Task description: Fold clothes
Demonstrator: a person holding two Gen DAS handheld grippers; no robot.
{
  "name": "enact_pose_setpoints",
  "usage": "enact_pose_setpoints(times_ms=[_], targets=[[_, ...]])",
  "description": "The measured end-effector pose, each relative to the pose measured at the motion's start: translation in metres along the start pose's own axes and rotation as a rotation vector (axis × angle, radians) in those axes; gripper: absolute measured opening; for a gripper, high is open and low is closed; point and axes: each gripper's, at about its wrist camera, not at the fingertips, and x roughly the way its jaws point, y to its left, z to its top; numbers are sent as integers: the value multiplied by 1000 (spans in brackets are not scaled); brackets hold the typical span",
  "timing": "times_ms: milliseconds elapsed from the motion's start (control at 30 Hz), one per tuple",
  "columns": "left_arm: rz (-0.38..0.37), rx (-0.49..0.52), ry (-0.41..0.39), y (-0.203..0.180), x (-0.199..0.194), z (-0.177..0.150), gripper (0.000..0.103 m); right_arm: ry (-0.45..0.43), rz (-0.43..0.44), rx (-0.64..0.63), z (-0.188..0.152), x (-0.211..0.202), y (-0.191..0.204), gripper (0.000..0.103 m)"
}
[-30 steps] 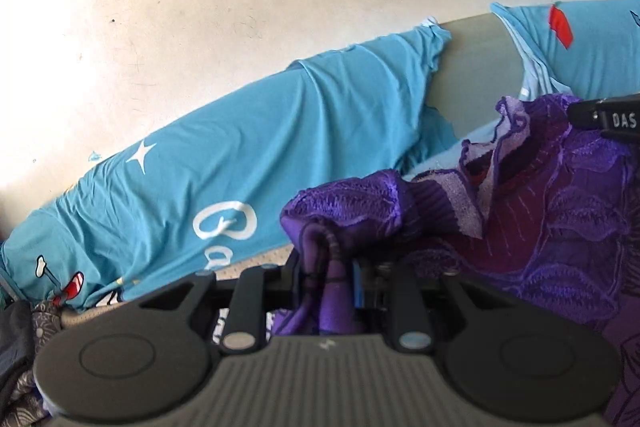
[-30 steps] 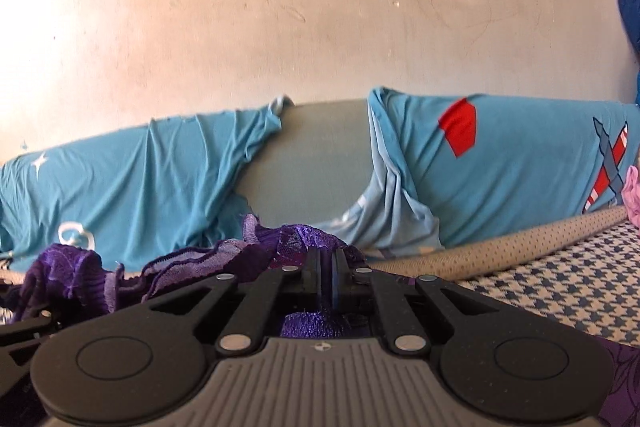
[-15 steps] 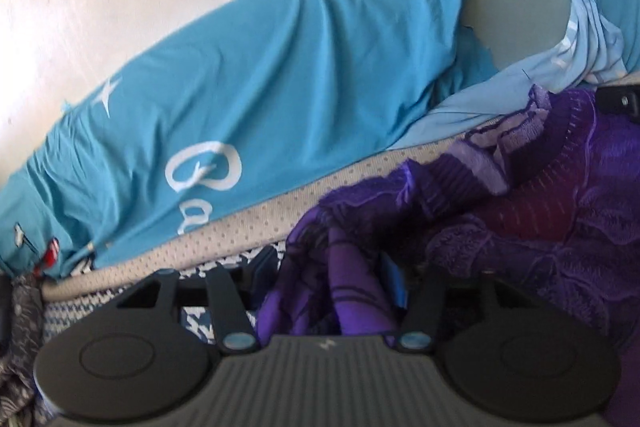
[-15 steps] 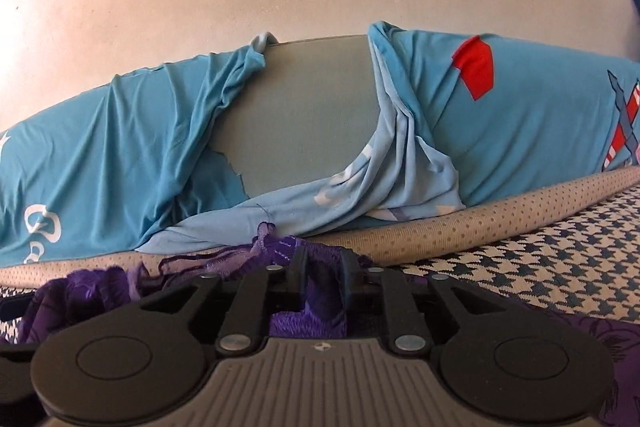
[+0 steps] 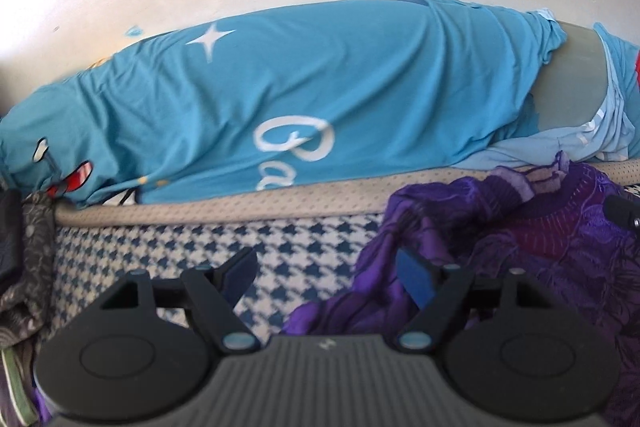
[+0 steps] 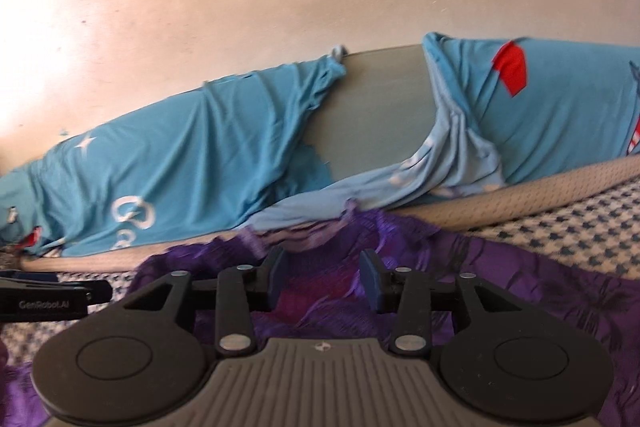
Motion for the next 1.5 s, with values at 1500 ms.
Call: enact_pose_setpoints(times_ms=[1500], targets=[[42, 142, 158, 146, -6, -99, 91, 419, 526, -261, -108, -34, 172, 57]])
